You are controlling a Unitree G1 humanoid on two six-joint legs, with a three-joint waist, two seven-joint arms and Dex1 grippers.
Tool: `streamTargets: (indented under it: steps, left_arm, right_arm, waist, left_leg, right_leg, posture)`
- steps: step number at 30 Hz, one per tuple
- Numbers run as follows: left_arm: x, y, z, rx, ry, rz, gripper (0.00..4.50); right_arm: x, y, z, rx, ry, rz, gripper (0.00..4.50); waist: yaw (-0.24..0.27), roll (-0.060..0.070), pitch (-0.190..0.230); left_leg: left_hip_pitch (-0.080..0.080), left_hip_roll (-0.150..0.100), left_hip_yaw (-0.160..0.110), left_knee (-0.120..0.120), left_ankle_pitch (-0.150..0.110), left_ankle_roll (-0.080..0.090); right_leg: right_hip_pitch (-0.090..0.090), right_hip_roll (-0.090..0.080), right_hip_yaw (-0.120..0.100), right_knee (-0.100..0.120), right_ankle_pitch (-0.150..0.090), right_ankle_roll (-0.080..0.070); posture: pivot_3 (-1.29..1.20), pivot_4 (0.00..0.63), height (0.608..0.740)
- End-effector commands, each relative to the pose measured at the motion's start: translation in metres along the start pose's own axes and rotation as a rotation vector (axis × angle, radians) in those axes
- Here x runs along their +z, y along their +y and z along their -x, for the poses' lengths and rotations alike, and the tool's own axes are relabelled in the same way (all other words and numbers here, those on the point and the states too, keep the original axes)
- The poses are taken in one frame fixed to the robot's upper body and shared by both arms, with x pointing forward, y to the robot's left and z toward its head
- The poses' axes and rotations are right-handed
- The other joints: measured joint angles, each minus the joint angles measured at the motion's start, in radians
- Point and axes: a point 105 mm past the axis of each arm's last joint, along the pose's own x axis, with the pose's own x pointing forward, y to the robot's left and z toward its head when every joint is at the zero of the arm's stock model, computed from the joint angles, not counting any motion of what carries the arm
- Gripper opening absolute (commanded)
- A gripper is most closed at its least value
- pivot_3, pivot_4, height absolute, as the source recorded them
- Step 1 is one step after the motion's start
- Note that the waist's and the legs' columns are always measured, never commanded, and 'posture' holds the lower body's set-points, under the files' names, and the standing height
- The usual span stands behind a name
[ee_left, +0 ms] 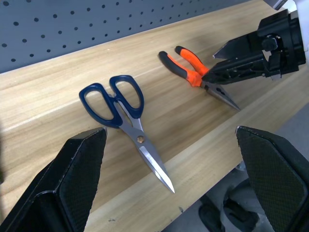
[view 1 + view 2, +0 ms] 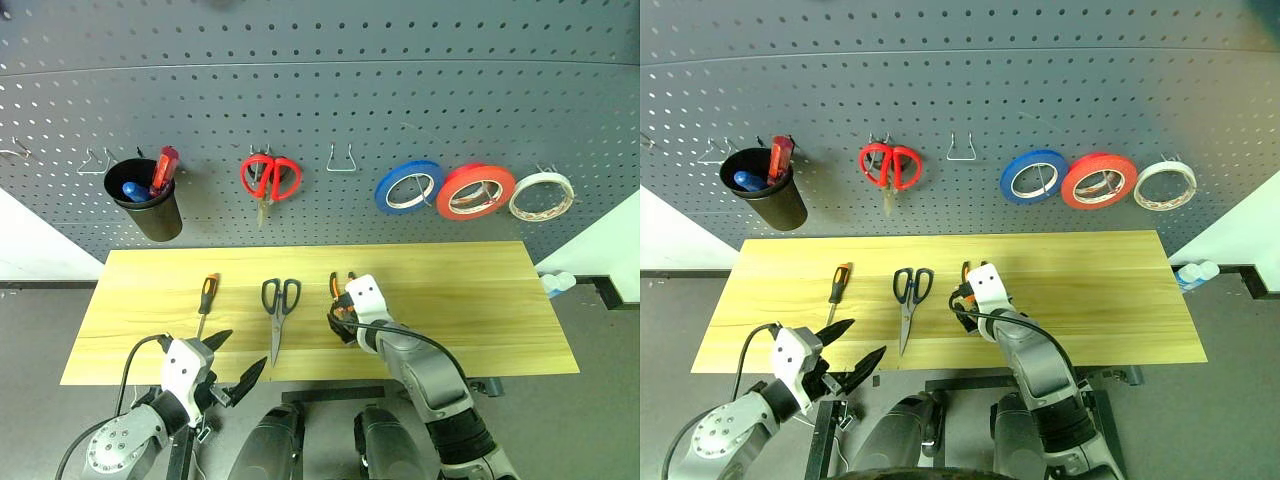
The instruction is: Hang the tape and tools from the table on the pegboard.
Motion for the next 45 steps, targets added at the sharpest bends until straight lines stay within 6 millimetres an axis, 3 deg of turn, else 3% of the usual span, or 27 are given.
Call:
streamTargets:
  steps: [1, 16, 21, 32, 45]
  left_arm:
    - [0.011, -0.002, 0.001, 0.0, -0.045, -0.016, 4.48]
    - [0.009, -0.009, 0.003, -0.002, -0.041, 0.001, 4.48]
    - [0.01, -0.011, 0.005, -0.003, -0.039, 0.003, 4.48]
    - [0.01, -0.012, 0.005, -0.01, -0.033, 0.006, 4.48]
    - [0.009, -0.015, 0.006, -0.019, -0.027, 0.01, 4.48]
  right_arm:
    - [0.013, 0.01, 0.001, 0.02, -0.038, 0.004, 3.93]
    - [0.038, 0.035, -0.014, 0.004, -0.066, -0.038, 3.93]
    - [0.046, 0.028, -0.016, -0.107, -0.1, -0.054, 3.93]
    - [0.039, 0.018, -0.019, -0.217, -0.061, -0.096, 3.93]
    - [0.031, 0.035, -0.021, -0.18, 0.01, -0.143, 3.93]
  waist:
    - [0.0, 0.0, 0.002]
    - [-0.002, -0.001, 0.016]
    - [-0.002, -0.001, 0.017]
    - [-0.004, -0.001, 0.025]
    - [-0.005, -0.002, 0.026]
  left_leg:
    - [0.0, 0.0, 0.0, 0.0, 0.0, 0.0]
    - [-0.001, 0.0, 0.0, -0.002, 0.0, 0.0]
    - [-0.002, 0.0, 0.0, -0.004, 0.0, -0.001]
    - [-0.002, 0.0, 0.0, -0.005, 0.001, -0.001]
    - [-0.003, 0.0, 0.0, -0.006, 0.001, -0.001]
  right_leg:
    - [0.0, 0.0, 0.0, 0.0, 0.0, 0.0]
    - [-0.003, 0.0, 0.0, 0.0, 0.0, 0.0]
    - [-0.004, 0.0, 0.0, -0.001, 0.0, 0.0]
    - [-0.006, 0.0, 0.0, 0.0, 0.0, 0.0]
    - [-0.007, 0.0, 0.0, -0.001, 0.0, 0.0]
  posture:
    - [0.03, 0.264, 0.717]
    - [0.03, 0.277, 0.717]
    - [0.04, 0.285, 0.717]
    - [0.04, 0.288, 0.717]
    - [0.04, 0.292, 0.717]
